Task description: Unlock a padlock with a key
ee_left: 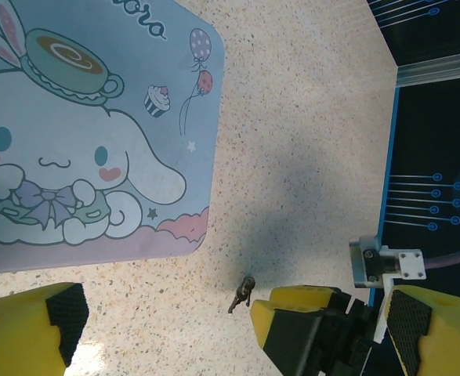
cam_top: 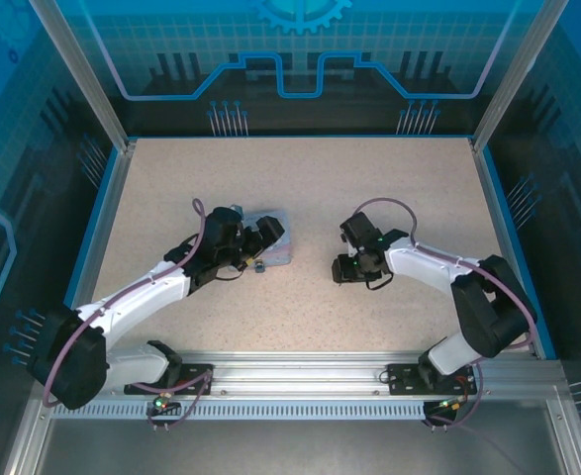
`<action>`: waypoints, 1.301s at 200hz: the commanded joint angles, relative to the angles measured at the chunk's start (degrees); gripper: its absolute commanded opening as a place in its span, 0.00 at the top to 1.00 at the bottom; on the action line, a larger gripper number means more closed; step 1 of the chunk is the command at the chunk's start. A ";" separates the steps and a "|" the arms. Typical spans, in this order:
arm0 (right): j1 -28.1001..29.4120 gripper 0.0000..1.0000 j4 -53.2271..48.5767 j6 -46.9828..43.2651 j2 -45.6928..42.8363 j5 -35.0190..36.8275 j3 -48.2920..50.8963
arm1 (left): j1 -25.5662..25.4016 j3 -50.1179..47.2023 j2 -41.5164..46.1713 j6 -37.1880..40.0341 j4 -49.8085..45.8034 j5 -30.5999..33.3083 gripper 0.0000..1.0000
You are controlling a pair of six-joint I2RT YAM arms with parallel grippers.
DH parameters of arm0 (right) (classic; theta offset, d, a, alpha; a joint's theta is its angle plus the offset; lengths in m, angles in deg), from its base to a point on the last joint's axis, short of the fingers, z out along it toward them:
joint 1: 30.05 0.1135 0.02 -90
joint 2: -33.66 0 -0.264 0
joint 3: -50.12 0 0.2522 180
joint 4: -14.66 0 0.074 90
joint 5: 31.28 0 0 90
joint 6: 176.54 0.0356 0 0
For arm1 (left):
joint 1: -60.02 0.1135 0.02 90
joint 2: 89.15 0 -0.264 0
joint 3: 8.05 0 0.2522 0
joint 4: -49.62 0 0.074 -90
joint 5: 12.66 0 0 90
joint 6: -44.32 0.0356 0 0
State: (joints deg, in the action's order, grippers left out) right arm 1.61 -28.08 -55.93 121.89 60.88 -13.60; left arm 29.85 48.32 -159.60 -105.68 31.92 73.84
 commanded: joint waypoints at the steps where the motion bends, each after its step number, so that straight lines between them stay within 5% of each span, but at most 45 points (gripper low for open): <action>1: 1.69 0.52 -2.80 1.88 1.56 3.24 -2.17 | -0.41 -0.70 -0.03 -0.21 1.13 -0.45 0.01; 119: 7.34 0.54 -1.62 4.37 4.46 2.31 -3.64 | -0.41 -1.21 0.44 -0.31 1.11 0.08 0.01; 214: 4.36 0.54 -2.60 2.30 8.11 5.74 -4.50 | -0.41 -1.37 1.19 -0.10 0.56 0.34 0.01; 260: 4.42 0.54 -0.58 2.73 8.43 2.02 -4.67 | -0.41 -1.64 0.85 -0.39 1.33 0.27 0.01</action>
State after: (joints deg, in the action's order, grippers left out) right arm 6.64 -29.04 -53.33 129.47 64.66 -17.07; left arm 29.85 47.56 -159.60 -105.68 31.94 73.86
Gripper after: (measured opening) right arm 0.457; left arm 0.988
